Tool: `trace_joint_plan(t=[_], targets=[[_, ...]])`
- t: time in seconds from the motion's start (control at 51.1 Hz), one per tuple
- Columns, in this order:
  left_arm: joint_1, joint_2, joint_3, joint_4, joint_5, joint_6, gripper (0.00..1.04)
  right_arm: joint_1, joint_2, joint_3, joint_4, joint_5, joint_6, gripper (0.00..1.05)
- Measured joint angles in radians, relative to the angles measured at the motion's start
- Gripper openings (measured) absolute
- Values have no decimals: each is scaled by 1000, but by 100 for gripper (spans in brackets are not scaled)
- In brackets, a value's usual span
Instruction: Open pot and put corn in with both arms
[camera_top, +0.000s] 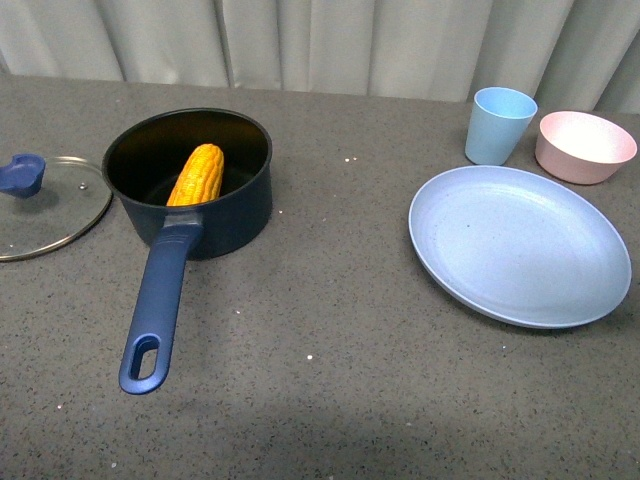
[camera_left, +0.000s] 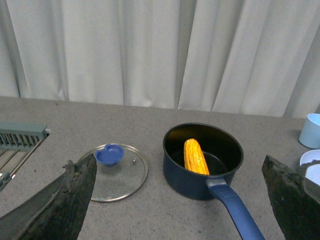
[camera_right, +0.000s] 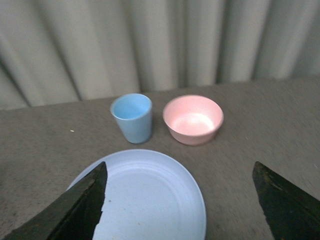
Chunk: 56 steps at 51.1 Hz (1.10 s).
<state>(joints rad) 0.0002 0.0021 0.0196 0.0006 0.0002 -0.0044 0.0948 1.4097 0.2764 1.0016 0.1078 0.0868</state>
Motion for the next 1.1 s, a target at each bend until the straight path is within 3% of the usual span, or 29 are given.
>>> trace_joint_plan(t=[0.118,0.235,0.274,0.392,1.097], targets=[[0,2,0,0,0,0,98,-10,-50,-66,119,-31,-55,58],[0,1,0,0,-1,0,98,-26,-142,-116,96,-37,-73,39],[0,1,0,0,0,0,98,-59,-186,-139,70,-93,-77,28],[0,1,0,0,0,0,98,-93,-301,-188,-3,-101,-81,1],[0,1,0,0,0,0,98,-93,-807,-271,-412,-106,-84,1]])
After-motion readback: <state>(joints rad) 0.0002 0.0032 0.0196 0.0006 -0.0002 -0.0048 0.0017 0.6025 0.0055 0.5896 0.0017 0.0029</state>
